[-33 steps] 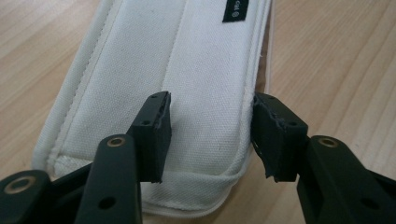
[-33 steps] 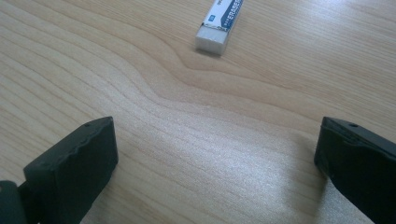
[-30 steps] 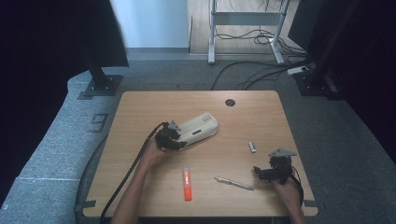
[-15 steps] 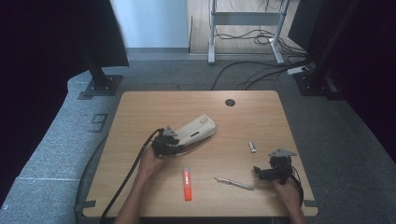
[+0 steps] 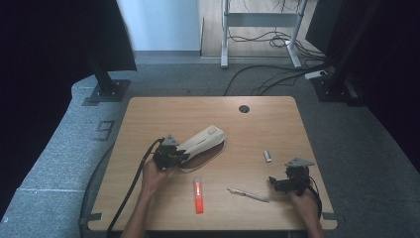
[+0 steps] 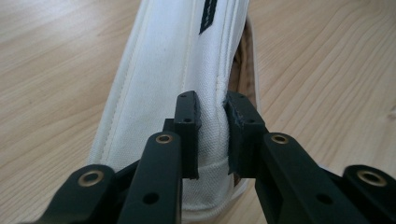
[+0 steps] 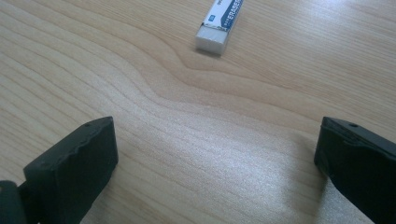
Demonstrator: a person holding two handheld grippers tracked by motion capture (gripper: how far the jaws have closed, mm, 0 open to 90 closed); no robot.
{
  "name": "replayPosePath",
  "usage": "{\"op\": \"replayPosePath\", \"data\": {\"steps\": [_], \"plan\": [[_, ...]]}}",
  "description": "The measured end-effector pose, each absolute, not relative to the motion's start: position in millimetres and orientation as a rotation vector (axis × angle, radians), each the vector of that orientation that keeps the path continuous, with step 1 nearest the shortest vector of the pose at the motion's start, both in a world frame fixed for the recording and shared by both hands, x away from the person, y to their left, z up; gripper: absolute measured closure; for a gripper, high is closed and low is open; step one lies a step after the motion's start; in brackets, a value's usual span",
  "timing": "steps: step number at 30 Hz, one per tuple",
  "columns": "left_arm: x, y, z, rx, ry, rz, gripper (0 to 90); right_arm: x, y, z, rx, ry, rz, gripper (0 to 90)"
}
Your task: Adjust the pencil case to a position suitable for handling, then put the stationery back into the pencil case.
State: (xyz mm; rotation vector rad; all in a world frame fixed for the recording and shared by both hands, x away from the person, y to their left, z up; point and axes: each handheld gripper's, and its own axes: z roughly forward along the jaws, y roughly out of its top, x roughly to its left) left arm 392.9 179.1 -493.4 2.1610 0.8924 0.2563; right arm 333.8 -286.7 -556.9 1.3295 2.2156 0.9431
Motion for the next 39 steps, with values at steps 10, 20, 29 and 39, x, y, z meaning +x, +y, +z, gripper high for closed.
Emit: {"op": "replayPosePath", "data": {"steps": [10,20,29,39], "plan": [[388,195,-486,2.094,0.901,0.217,76.9,334,-287,-557,1.331,2.216,0.942,0.0],[385,199,-483,2.074,0.906,0.209,77.0,334,-286,-557,1.337,2.21,0.938,0.0],[384,200,-482,2.072,0.898,0.202,76.9,334,-285,-557,1.343,2.204,0.936,0.0],[382,199,-481,2.083,0.889,0.201,76.7,337,-281,-552,1.388,2.235,0.868,0.0]]}}
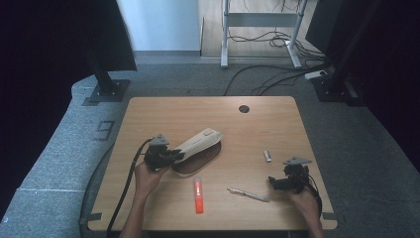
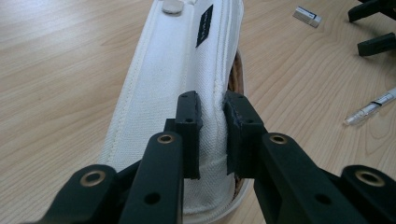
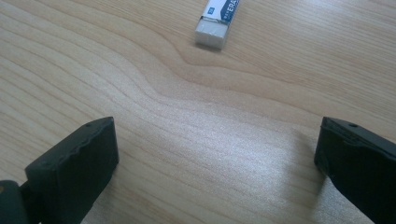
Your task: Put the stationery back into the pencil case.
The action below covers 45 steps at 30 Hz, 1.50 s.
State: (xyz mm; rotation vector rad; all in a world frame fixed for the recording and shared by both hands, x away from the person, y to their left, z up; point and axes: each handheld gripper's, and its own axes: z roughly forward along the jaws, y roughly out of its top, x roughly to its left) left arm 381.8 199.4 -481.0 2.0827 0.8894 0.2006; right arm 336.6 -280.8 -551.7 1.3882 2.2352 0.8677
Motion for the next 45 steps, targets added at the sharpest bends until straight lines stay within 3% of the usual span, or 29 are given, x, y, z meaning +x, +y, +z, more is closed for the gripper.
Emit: {"op": "replayPosePath", "data": {"steps": [11,20,28,45], "plan": [[382,200,-482,2.09,0.877,0.191,76.3,344,-271,-536,1.332,2.271,0.932,1.5],[383,200,-483,2.089,0.878,0.18,75.7,356,-263,-529,1.32,2.252,0.935,11.3],[382,199,-483,2.086,0.887,0.18,75.7,370,-261,-524,1.332,2.236,0.94,13.4],[381,199,-482,2.085,0.877,0.182,75.9,393,-257,-533,1.357,2.254,0.925,43.2]]}}
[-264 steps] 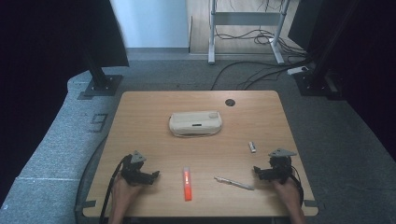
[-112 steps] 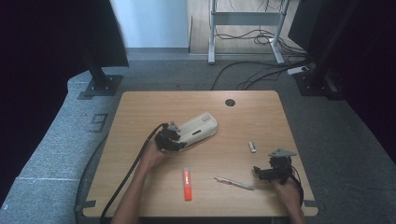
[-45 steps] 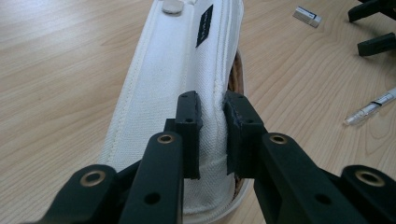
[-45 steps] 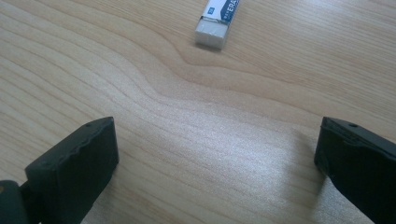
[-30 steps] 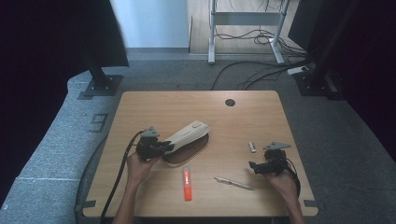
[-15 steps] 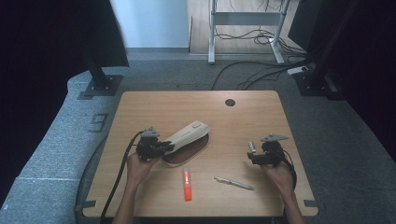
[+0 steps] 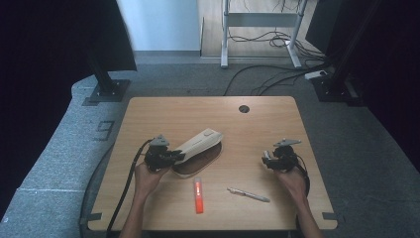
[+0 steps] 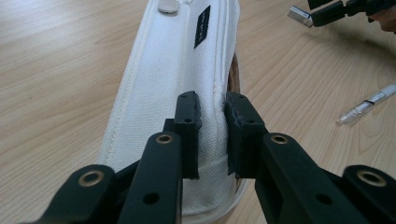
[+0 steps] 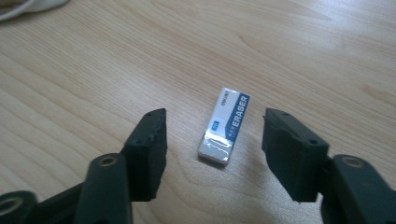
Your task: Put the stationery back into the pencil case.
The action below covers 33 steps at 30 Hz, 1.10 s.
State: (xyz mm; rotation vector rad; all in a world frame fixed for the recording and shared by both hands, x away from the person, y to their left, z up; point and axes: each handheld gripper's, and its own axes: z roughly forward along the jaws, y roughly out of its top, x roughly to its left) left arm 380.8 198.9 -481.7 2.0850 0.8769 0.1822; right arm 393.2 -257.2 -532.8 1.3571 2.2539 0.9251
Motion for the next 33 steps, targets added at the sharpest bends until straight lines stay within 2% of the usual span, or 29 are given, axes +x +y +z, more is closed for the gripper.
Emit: {"op": "replayPosePath", "data": {"steps": [9,15,24,33], "plan": [[380,198,-482,2.092,0.865,0.187,75.6,397,-257,-541,1.354,2.262,0.914,58.0],[380,198,-482,2.094,0.861,0.191,75.6,396,-256,-541,1.35,2.26,0.922,70.9],[379,197,-482,2.104,0.852,0.201,75.6,394,-256,-540,1.378,2.237,0.932,71.9],[378,197,-481,2.11,0.85,0.211,75.7,389,-253,-523,1.342,2.246,1.003,71.9]]}}
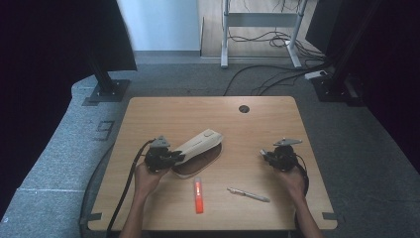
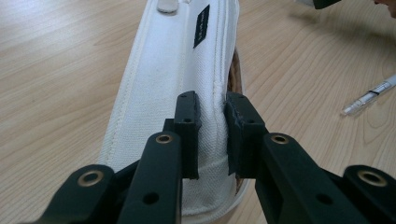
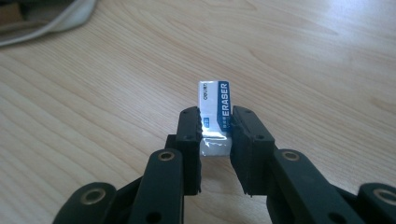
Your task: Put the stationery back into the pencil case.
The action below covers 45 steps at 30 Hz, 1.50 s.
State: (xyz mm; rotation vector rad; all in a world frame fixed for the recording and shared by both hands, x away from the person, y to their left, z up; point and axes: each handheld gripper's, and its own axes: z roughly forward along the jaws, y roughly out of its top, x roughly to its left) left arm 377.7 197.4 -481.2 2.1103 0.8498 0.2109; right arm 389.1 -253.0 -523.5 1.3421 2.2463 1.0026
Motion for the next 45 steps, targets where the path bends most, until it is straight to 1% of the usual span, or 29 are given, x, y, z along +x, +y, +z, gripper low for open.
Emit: {"op": "replayPosePath", "data": {"steps": [13,18,45], "plan": [[378,199,-481,2.107,0.843,0.203,75.7,391,-237,-507,1.271,2.288,1.077,71.9],[378,200,-481,2.106,0.843,0.199,75.7,394,-224,-503,1.239,2.32,1.105,72.0],[378,201,-482,2.092,0.845,0.189,75.6,411,-168,-498,1.108,2.419,1.1,72.1]]}}
